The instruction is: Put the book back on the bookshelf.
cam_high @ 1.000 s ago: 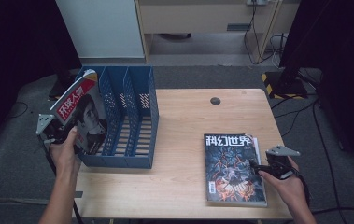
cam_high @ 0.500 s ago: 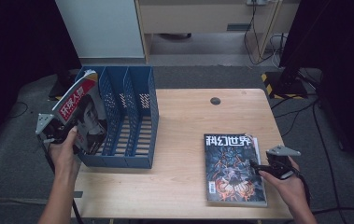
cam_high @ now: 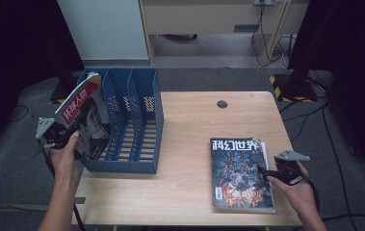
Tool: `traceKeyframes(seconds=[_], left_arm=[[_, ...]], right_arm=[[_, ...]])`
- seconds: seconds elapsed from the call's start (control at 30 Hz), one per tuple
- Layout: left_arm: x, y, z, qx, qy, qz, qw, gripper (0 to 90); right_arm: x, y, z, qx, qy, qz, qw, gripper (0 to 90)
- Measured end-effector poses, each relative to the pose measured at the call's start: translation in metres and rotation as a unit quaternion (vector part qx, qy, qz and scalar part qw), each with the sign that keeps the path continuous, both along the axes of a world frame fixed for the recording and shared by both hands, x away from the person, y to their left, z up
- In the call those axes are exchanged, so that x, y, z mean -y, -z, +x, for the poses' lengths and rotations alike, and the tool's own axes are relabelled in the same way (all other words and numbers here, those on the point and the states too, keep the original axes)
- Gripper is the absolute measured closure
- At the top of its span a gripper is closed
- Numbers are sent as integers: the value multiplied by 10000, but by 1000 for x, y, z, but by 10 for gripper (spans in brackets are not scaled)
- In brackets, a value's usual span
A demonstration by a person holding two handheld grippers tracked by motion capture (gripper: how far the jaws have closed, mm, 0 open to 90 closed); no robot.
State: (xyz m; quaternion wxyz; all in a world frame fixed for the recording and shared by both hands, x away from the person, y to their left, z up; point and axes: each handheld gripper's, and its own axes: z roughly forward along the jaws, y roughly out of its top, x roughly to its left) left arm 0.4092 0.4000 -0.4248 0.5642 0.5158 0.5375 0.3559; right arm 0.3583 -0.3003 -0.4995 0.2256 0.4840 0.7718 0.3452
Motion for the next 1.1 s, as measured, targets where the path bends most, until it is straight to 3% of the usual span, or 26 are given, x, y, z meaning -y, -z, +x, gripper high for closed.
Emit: traceKeyframes(seconds=[0.37,0.57,1.1], left_arm=[[0,-1,-3,27,-27,29,10000,675],[0,0,-6,14,-27,-2,10000,601],[5,4,-27,-91,-53,304,9995,399]], right_arm=[[0,0,0,23,-2,3,10000,199],[0,0,0,15,-5,9,10000,196],[-4,-1,0,6,-99,-4,10000,186]])
